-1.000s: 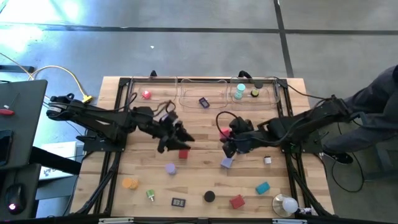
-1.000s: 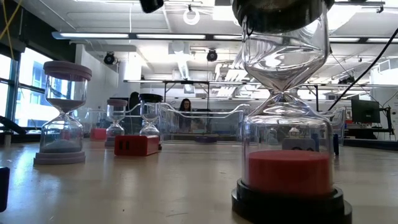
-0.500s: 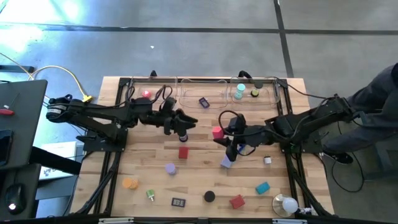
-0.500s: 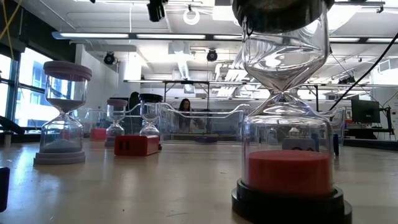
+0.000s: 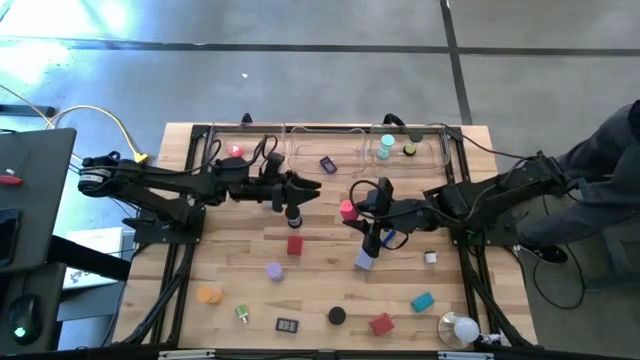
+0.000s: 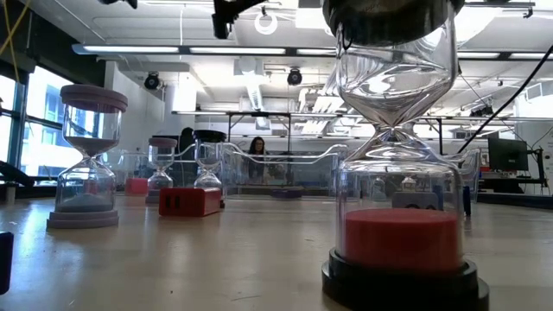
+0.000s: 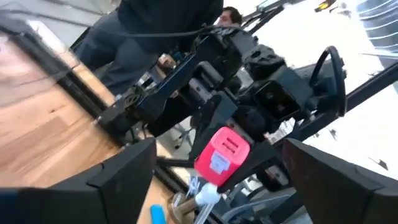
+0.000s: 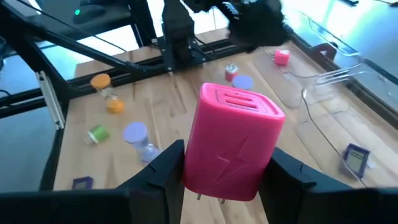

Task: Pick & Place Office items
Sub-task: Put the right pink charger adapter into the left transparent bin

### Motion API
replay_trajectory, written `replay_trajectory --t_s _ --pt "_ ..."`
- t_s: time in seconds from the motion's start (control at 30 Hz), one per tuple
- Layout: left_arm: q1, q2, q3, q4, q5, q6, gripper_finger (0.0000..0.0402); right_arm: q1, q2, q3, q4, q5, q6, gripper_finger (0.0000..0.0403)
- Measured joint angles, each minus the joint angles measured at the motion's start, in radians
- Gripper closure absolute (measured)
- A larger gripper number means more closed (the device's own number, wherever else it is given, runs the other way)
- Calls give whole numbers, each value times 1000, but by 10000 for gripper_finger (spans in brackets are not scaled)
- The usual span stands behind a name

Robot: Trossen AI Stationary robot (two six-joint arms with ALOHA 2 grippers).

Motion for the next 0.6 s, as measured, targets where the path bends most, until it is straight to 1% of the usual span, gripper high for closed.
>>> replay_trajectory --t_s 0.1,0.13,0.27,0.33,0.47,0.6 --pt "24 19 0 80 0 10 33 -34 0 0 17 -29 -4 256" --pt "32 25 0 112 5 41 30 -47 0 0 26 -53 -4 256" --pt "76 28 0 167 111 277 27 -97 -19 0 54 -131 -6 256" --pt "95 28 0 162 154 351 27 -120 -38 0 57 -162 -7 256" --pt "122 31 0 154 172 436 27 -158 -51 1 113 -242 -31 256" --pt "140 32 0 154 220 641 27 -209 -61 -1 174 -364 -36 257"
